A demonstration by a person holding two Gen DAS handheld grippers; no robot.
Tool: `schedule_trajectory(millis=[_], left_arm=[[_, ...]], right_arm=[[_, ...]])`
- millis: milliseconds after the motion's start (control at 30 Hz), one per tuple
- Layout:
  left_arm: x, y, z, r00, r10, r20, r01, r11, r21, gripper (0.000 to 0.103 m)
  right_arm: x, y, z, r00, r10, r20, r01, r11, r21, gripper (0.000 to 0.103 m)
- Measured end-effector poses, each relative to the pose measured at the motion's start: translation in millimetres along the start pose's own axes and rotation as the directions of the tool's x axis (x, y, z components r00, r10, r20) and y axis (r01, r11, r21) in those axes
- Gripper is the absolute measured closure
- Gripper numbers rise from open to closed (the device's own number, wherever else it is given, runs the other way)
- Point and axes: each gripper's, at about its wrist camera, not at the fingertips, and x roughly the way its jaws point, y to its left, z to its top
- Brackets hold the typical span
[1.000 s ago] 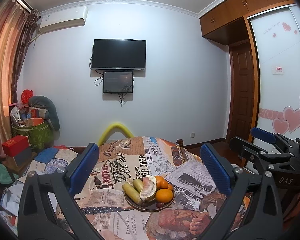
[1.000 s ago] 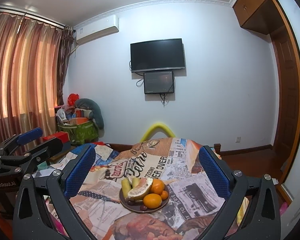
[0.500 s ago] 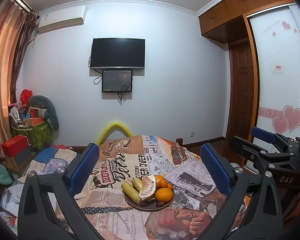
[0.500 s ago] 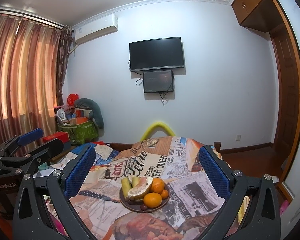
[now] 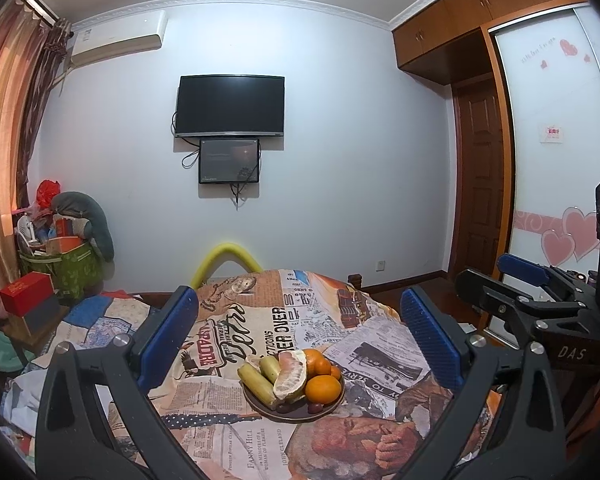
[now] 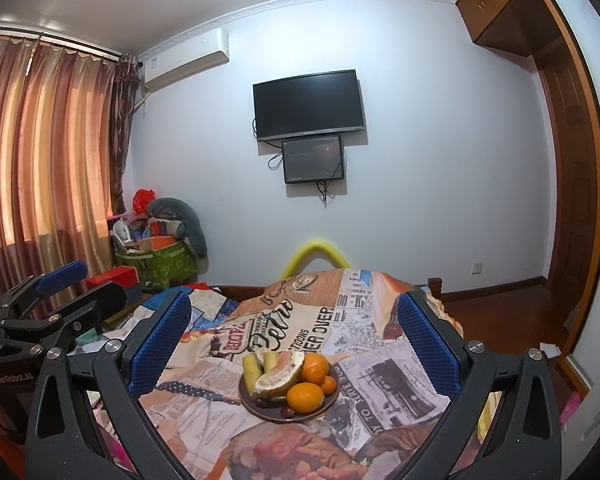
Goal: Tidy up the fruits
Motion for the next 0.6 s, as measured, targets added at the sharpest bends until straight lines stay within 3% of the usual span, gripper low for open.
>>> schedule_trajectory(millis=[600], left_arm=[[1.8,-1.6,0.2,1.0,-0.021,-0.006,0.021,1.0,-0.004,0.0]], right_arm=[[0.2,0.6,-0.1,1.0,-0.014,-0.001,0.014,1.0,-0.013,0.0]])
